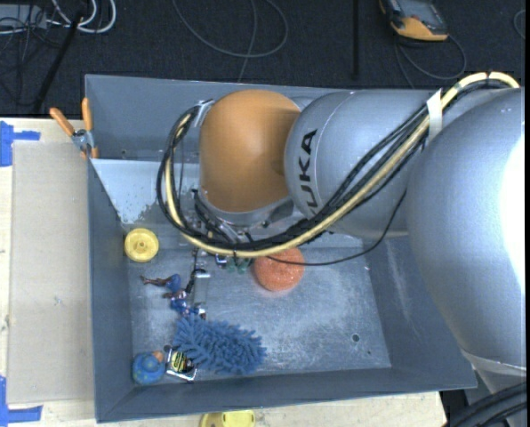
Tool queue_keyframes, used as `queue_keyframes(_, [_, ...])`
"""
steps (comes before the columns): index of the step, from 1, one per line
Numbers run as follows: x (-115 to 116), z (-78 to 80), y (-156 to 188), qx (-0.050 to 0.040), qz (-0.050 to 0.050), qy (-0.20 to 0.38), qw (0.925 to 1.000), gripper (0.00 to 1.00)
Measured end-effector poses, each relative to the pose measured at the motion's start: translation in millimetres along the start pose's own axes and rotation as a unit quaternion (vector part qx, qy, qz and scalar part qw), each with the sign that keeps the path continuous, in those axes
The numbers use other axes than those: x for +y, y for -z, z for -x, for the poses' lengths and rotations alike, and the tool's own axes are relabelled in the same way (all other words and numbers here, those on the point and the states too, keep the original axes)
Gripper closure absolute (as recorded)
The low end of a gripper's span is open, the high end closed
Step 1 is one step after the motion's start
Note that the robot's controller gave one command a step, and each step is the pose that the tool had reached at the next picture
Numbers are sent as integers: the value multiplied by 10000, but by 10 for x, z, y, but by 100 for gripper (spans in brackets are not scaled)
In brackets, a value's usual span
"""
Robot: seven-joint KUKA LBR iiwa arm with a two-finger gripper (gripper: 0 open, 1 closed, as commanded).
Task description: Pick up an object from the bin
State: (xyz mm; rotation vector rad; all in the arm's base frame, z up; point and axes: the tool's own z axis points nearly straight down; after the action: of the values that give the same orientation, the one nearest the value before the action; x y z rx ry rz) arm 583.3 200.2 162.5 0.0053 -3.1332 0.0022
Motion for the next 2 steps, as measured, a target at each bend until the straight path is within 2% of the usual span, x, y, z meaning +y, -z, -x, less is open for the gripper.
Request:
queue_keyframes(1, [-9,16,51,-37,7,-19,10000,0])
queue_keyframes(2, [-104,-145,-234,-84,18,502,9987,0])
